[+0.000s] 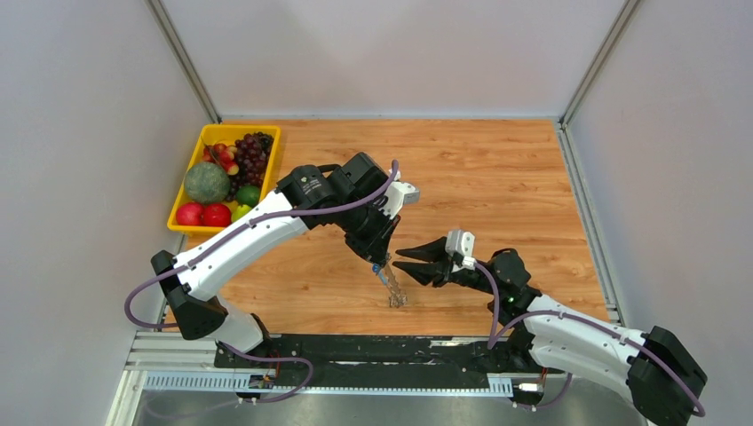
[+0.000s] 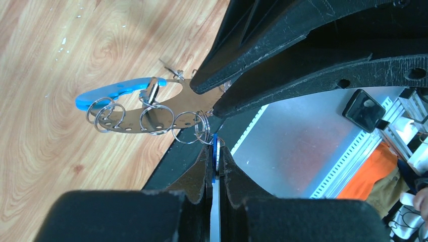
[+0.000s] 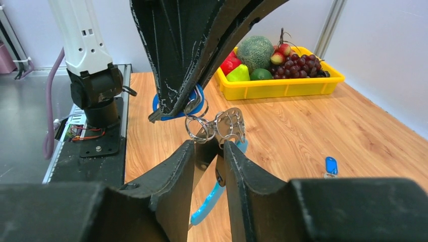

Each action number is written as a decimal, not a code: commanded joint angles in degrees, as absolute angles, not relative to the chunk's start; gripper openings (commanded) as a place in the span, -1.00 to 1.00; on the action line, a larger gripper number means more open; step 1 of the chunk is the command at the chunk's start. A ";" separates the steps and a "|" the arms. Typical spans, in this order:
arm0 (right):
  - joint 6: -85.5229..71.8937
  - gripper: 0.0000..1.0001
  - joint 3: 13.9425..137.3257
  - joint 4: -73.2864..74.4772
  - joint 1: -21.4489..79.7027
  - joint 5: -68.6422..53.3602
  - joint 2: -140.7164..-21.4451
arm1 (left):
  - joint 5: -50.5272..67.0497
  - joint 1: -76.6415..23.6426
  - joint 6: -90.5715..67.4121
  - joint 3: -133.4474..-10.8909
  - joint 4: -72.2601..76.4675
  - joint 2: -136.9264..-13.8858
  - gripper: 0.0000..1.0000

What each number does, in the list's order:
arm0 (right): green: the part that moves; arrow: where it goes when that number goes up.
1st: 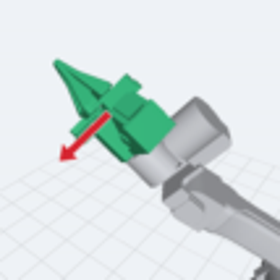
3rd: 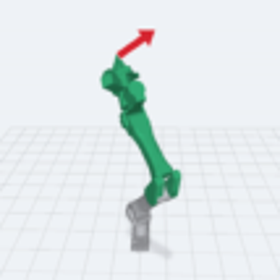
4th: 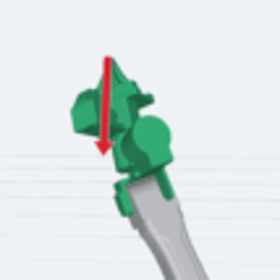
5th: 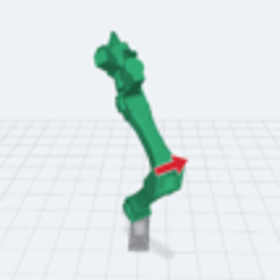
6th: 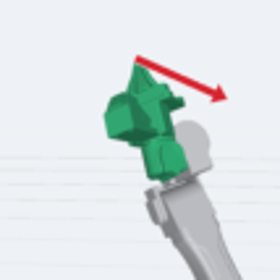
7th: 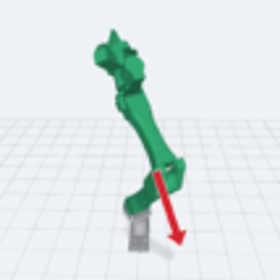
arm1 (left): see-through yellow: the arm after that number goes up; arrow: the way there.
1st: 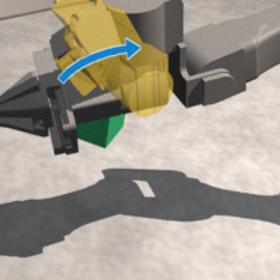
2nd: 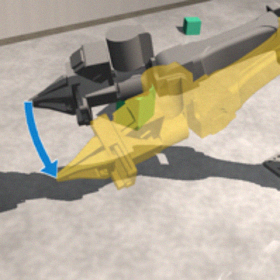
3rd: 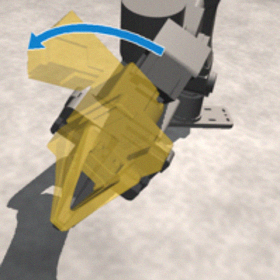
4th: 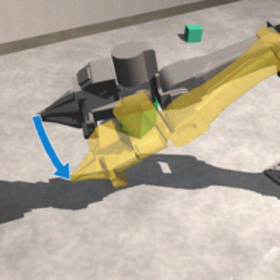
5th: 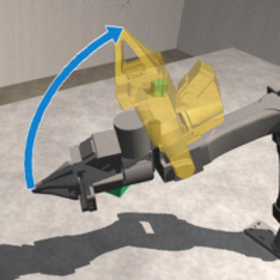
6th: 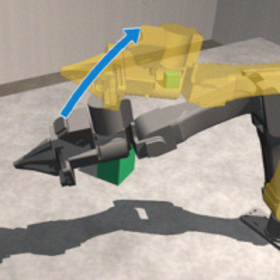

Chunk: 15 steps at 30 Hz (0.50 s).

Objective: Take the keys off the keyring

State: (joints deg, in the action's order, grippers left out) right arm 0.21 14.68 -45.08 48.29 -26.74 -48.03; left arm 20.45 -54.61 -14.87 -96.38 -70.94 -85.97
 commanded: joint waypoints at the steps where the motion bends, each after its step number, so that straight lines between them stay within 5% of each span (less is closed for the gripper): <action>1: -1.98 -0.37 16.73 -49.42 48.27 -29.17 -48.91 | 21.37 -54.75 -14.22 -97.76 -69.70 -84.69 -1.00; 15: -2.81 -0.47 17.33 -52.18 48.27 -30.50 -51.21 | 21.69 -55.50 -14.07 -98.17 -69.75 -85.48 -1.00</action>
